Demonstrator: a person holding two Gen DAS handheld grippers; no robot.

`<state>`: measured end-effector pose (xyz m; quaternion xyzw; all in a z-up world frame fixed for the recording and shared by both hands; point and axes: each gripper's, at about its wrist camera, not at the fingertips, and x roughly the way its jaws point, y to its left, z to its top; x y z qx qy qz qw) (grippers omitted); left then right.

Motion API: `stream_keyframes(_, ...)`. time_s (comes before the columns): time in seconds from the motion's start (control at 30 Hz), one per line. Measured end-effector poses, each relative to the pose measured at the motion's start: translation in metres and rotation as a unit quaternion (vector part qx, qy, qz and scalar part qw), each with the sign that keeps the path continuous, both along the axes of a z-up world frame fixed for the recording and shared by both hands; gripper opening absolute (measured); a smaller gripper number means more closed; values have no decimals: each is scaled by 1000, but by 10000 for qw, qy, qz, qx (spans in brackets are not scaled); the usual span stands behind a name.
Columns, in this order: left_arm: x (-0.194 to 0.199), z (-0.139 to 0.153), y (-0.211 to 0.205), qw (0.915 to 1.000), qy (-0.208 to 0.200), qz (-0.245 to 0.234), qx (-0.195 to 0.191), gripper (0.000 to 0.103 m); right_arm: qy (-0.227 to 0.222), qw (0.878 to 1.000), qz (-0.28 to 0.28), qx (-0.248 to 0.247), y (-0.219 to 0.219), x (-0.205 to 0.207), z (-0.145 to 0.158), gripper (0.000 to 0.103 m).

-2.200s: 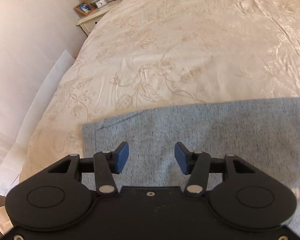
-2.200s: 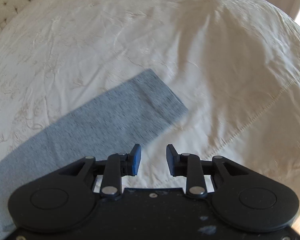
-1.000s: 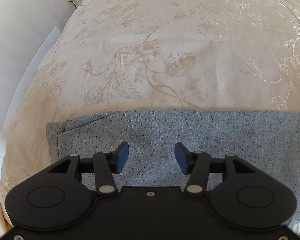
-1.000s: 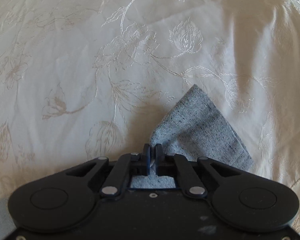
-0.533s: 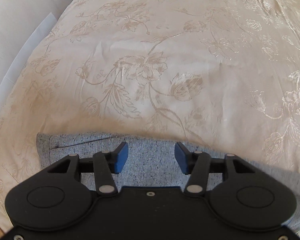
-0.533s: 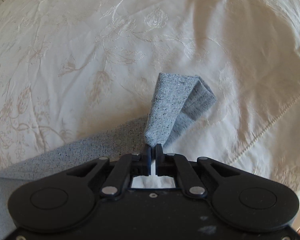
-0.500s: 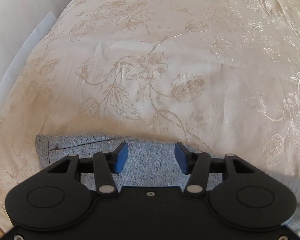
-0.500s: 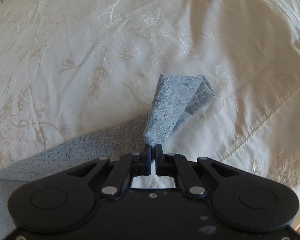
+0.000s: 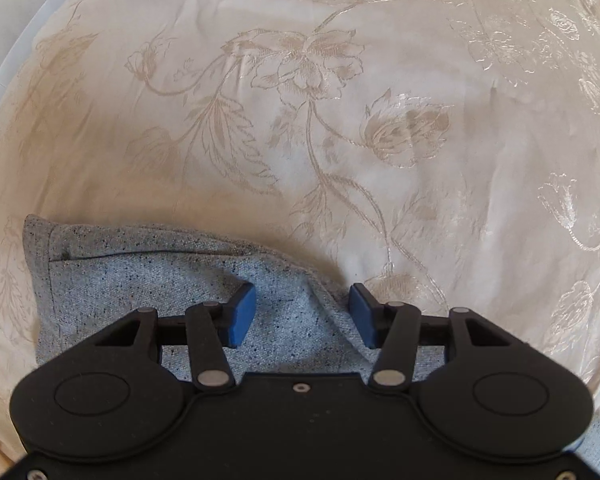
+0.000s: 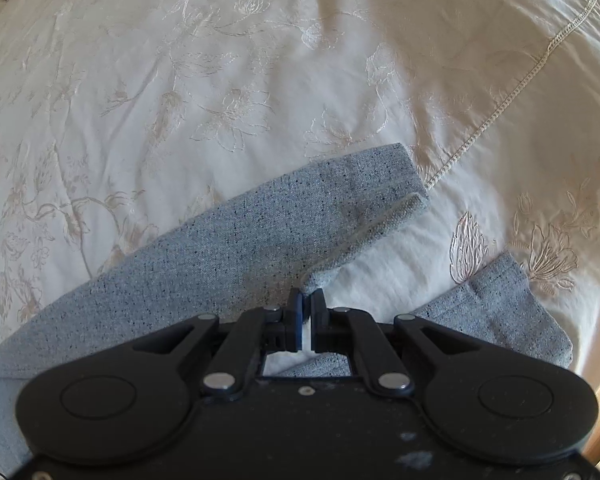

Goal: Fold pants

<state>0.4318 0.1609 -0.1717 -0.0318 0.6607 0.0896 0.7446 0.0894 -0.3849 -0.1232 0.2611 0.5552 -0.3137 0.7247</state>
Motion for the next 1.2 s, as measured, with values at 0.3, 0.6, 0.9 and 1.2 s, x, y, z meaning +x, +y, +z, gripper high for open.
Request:
stream_keyframes(0.3,-17,8,-10,9994,-333,36,39,10,-98,9999,-57,-63,2,0,10,4)
stream_keyframes(0.6,-123,121,13,9919,-1171,-168,-458,1,-255,9993,-127,-244,2,-36,40,4)
stream_keyframes(0.9,-239,133,32,9910,-1188,-581,-222,0,-326,9992,-178,-113,11,-116,50,4)
stream_keyframes(1.2,-226,111,16,9926,-974,-307,-658,24,-192,9995,-234,47,29,-141,20,4)
